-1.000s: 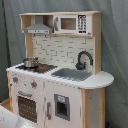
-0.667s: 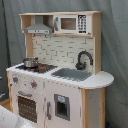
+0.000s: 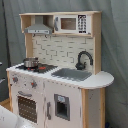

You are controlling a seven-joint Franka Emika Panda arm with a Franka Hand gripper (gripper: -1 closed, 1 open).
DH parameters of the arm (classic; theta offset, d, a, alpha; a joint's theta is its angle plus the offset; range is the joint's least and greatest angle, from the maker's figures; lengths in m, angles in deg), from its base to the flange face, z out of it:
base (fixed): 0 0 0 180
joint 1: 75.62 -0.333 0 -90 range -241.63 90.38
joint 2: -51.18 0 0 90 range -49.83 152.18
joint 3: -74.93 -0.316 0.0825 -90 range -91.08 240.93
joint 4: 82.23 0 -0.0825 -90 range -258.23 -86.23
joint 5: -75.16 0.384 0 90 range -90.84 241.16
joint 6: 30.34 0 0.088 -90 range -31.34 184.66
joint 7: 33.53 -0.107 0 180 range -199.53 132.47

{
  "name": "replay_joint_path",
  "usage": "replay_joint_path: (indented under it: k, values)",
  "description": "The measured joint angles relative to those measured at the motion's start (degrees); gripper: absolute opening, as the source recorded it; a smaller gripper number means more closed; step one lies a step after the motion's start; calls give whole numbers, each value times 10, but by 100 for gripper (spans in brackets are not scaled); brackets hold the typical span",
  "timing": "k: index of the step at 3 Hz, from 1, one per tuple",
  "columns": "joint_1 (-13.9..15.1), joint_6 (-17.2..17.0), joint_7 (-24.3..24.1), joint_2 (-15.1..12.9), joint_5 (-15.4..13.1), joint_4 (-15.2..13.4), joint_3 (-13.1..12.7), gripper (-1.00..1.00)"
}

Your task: Play with the kitchen

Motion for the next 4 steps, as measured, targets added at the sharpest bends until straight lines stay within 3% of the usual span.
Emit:
replay_joint_path:
  k: [1, 3, 4]
  values:
    - [28, 10, -14, -2, 14, 35, 36, 100]
    - [106, 70, -31, -22, 62, 91, 40, 100]
    - [143, 102, -6, -43, 79, 123, 43, 100]
